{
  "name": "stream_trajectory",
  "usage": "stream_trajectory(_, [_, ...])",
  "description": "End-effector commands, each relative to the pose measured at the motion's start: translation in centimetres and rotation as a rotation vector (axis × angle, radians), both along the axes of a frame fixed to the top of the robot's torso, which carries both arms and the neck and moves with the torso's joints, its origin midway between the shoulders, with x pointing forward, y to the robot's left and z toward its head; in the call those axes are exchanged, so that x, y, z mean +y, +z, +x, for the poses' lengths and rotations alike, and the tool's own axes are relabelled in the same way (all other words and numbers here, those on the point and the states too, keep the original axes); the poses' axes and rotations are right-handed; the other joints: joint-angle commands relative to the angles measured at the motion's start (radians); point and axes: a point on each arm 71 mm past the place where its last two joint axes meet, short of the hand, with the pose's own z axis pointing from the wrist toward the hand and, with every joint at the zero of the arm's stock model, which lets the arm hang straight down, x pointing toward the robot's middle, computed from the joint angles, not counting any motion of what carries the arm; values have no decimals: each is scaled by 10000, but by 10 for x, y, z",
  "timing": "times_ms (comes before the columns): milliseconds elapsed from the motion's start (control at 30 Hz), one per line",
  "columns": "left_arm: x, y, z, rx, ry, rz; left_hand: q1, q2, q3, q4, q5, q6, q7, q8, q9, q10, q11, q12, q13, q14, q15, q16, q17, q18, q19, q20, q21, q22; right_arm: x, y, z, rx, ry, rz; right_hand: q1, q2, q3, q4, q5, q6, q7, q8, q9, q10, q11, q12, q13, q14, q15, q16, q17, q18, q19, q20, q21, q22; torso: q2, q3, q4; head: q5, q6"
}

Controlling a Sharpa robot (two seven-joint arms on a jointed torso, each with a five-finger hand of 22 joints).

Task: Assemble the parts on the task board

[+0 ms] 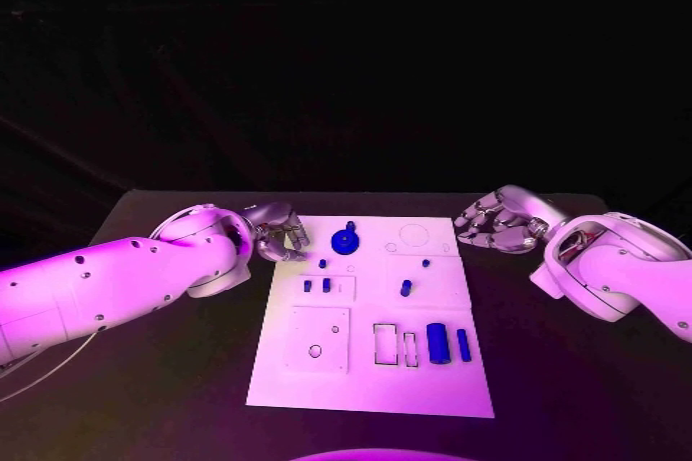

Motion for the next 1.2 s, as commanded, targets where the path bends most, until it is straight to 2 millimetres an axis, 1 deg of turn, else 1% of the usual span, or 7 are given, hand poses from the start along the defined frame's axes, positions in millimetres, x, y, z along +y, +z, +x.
stream_trajectory(33, [6, 11, 2, 428, 892, -4044, -62, 61, -35, -18, 32, 97, 26, 61, -6, 21, -8, 138, 41, -50, -4, -269, -181, 135, -48, -13, -186, -121, 12, -5, -6, -543, 1050, -2088, 4, -126, 254, -45, -20, 140, -3, -94, -46, 96, 14, -524, -471, 358, 35, 113, 116, 11, 109, 15, 182, 148, -9, -2, -5, -285, 52])
stream_trajectory(200, [15, 15, 0, 1596, 1954, -7835, -140, 257, -214, -59, 30, 114, 81, 96, -12, -55, 19, 327, 81, -106, 33, -729, -480, 128, -53, 20, -581, -387, 29, -10, -13, -1248, 1714, -3506, -175, -380, 729, -106, -48, 385, -7, -361, -173, 416, 68, -1491, -1442, 402, 100, 319, 353, -35, 216, 62, 471, 429, 7, -14, -9, -533, 120])
stream_trajectory(333, [14, 16, -3, 2266, 2205, -9549, -127, 420, -274, -112, 28, 203, 70, 168, 3, 46, -10, 492, 135, -75, 16, -821, -552, 133, 1, 15, -690, -469, 38, -14, -15, -1604, 1919, -4122, -269, -458, 839, -130, -72, 462, -1, -439, -207, 492, 94, -1735, -1707, 424, 120, 406, 460, -55, 261, 71, 587, 533, 16, -32, 2, -661, 161])
stream_trajectory(433, [11, 18, -6, 2540, 2237, -10354, -110, 478, -304, -156, 28, 212, 62, 185, 3, 69, -27, 556, 156, -55, 6, -850, -577, 134, 33, 6, -729, -501, 45, -16, -15, -1815, 2006, -4435, -318, -491, 914, -150, -43, 504, 13, -488, -227, 530, 116, -1875, -1864, 445, 134, 480, 548, -83, 324, 83, 729, 635, 20, -21, 7, -702, 180])
stream_trajectory(533, [8, 19, -8, 2683, 2213, -10771, -112, 491, -315, -165, 27, 214, 64, 189, 2, 75, -34, 573, 161, -50, 6, -858, -583, 135, 42, 4, -739, -509, 52, -18, -15, -1961, 2072, -4665, -338, -512, 971, -173, 2, 521, 37, -525, -242, 552, 135, -1962, -1963, 447, 149, 495, 558, -97, 358, 89, 808, 695, 20, -29, 8, -731, 191])
stream_trajectory(967, [1, 22, -12, 2811, 2035, -11189, -116, 517, -375, -215, 26, 200, 76, 197, -3, 58, -34, 627, 178, -38, 3, -892, -611, 134, 75, -5, -786, -546, 73, -28, -10, -2164, 2210, -5073, -359, -484, 1210, -244, -9, 602, 56, -598, -270, 681, 148, -2132, -2197, 464, 160, 573, 636, -180, 551, 106, 1256, 980, 28, -2, 9, -752, 136])
stream_trajectory(1200, [1, 22, -13, 2833, 2004, -11209, -114, 521, -383, -225, 26, 195, 79, 196, -4, 51, -32, 634, 179, -37, 3, -898, -615, 133, 80, -6, -793, -552, 78, -37, -11, -1915, 2369, -5188, -382, -475, 1303, -276, 20, 670, 41, -605, -270, 775, 136, -2166, -2271, 459, 157, 568, 614, -191, 581, 102, 1332, 1041, 27, -1, -7, -693, 70])
